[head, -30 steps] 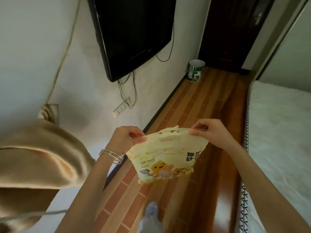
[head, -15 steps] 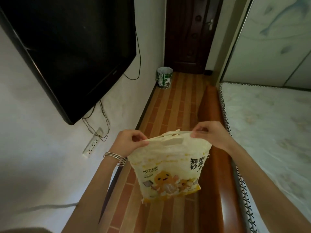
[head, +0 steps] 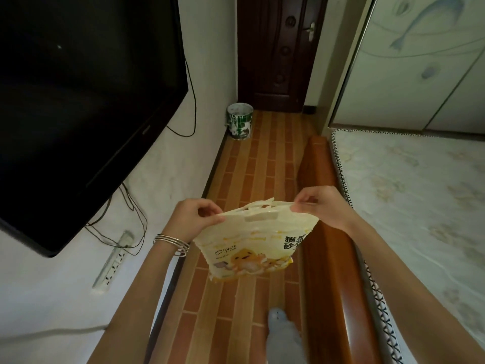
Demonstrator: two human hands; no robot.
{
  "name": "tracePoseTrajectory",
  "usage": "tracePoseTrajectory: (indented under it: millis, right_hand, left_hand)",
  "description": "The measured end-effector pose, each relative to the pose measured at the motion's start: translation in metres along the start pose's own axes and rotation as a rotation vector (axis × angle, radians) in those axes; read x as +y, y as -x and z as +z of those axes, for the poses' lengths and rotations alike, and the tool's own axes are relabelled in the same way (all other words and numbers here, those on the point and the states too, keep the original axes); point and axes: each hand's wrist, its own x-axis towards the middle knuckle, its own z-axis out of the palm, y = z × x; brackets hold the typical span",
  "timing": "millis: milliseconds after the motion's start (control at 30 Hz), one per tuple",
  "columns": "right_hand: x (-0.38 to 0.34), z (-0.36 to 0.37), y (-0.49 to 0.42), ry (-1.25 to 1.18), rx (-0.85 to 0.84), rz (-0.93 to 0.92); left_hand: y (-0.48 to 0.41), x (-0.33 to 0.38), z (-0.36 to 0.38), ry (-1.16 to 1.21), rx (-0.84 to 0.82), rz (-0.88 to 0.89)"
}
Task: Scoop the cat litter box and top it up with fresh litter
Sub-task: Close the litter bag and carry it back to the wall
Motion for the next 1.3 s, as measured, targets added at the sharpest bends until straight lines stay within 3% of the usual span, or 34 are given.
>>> tracePoseTrajectory:
  millis: [867, 1300]
  right_hand:
    - [0.112, -0.12, -0.345, 0.123, -0.154, -0.175]
    - [0.136, -0.16, -0.545, 0.189, -0.181, -0.205]
  left_hand:
    - [-0.328, 0.005, 0.039, 0.102, 0.148, -0.16]
    - [-0.527, -0.015, 0.011, 0.138, 0.158, -0.141]
